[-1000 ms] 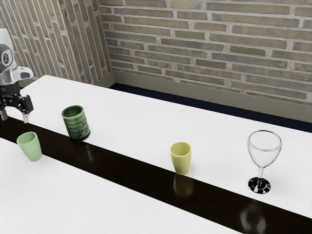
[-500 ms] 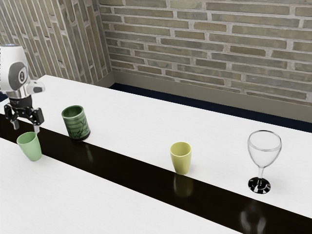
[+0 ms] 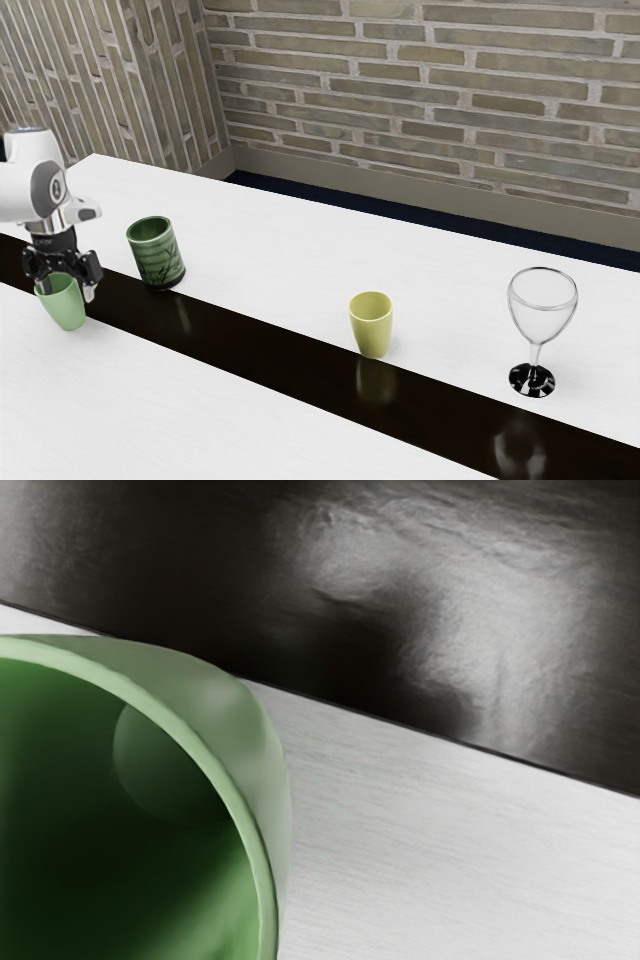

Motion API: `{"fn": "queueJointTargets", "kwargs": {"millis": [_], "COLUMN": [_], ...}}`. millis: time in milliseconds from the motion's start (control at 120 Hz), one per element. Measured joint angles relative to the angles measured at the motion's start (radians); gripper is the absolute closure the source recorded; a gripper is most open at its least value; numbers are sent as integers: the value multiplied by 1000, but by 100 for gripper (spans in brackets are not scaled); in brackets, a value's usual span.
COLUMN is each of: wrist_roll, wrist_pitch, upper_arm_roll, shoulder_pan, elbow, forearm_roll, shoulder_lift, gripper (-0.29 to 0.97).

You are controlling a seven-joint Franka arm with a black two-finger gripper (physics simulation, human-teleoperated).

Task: Place the left cup onto the right cup

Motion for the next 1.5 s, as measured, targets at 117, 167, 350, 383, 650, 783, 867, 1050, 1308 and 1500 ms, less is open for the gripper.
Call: {"fn": "queueJointTargets", "kwargs": {"millis": [117, 167, 350, 383, 650, 783, 867, 1050, 1308, 1500], "wrist_roll": [3, 4, 8, 9, 13, 12, 11, 0, -45, -103], "wrist_pitch": [13, 18, 27, 28, 30, 25, 17, -17, -53, -66], "upper_arm_roll": [-5, -5, -4, -4, -4, -3, -3, -12, -168, -316], "shoulder_pan": [0, 1, 13, 13, 8, -3, -13, -83, -99, -109], "elbow": [-8, -11, -13, -13, -11, -8, -7, -7, -4, 34], "forearm_roll": [-2, -2, 0, 2, 16, 29, 43, 63, 77, 113], "shoulder_lift": [8, 9, 10, 10, 9, -1, -21, -67, -73, -79], "gripper": [9, 17, 55, 59, 74, 77, 77, 78, 79, 79]}}
